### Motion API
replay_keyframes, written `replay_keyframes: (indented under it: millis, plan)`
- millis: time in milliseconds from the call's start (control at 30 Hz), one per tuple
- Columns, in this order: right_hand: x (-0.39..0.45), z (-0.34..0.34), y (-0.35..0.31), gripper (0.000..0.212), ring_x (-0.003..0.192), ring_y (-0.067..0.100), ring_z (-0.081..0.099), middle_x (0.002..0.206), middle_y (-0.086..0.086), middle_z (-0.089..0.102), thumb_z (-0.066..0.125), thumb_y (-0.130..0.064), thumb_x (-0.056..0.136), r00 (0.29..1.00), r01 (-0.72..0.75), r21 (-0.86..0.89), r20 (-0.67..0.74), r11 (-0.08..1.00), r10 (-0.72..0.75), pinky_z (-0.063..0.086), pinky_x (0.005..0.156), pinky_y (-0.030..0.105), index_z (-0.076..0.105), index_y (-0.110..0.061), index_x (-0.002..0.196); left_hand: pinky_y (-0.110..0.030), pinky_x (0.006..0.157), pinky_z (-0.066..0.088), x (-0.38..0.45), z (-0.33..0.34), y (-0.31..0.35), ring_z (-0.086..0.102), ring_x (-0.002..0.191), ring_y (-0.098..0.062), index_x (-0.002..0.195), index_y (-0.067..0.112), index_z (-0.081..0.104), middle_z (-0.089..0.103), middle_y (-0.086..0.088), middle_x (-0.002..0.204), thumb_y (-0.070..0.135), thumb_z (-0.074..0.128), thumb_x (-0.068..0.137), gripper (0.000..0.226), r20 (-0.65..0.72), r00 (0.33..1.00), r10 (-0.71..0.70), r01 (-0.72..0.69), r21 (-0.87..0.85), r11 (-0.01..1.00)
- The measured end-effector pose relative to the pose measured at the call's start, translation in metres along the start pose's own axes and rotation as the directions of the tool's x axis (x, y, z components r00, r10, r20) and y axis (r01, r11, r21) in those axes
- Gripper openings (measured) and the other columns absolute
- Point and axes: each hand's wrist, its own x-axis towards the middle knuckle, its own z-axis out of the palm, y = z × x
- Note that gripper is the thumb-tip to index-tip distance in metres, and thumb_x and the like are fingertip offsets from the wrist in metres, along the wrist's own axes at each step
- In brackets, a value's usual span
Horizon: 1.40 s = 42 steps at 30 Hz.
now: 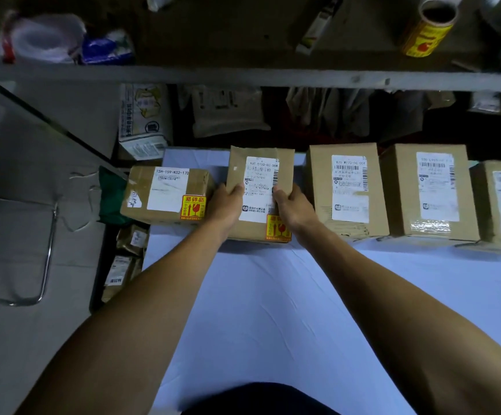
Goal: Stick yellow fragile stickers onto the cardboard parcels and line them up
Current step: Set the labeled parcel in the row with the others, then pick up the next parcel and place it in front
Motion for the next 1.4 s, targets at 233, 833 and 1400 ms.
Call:
replay_keyframes:
  millis: [233,833,1400]
  plan:
    - [-0.006,-0.003,-0.003,0.056,0.117,0.027,0.059,0.135,0.007,0.060,0.043,-0.046,0.100,1.000,0.019,-0.041,-0.003,0.999,-0.019,0.047,0.101,0.044,0.035,-0.019,0.148,-0.032,0.079,0.046,-0.006,0.004,0.000,0.062,0.106,-0.033,0.123,0.007,0.055,0.065,-0.013,0.120,0.036,0.046,0.102,0.036,-0.090,0.993,0.074,-0.063,0.127,0.990]
    - [-0.079,-0.130,0.033,0.061,0.142,0.035,0.031,0.154,0.017,0.036,0.054,-0.029,0.097,0.901,0.265,-0.699,-0.065,0.664,-0.428,0.033,0.113,0.042,0.034,-0.008,0.151,-0.051,0.122,0.012,-0.084,0.045,0.044,0.008,0.152,-0.030,0.152,0.022,0.034,0.017,-0.009,0.164,0.040,0.044,0.100,0.056,0.386,0.742,0.548,-0.580,0.779,0.236]
    - [0.004,-0.170,0.034,0.062,0.130,0.037,0.047,0.143,0.021,0.048,0.054,-0.026,0.099,0.961,0.201,-0.411,-0.091,0.889,-0.259,0.038,0.098,0.037,0.026,0.003,0.146,-0.043,0.121,0.002,-0.046,0.136,0.068,0.000,0.150,-0.040,0.157,0.016,0.016,-0.002,-0.019,0.164,0.042,0.043,0.101,0.067,0.279,0.818,0.503,-0.541,0.670,0.509]
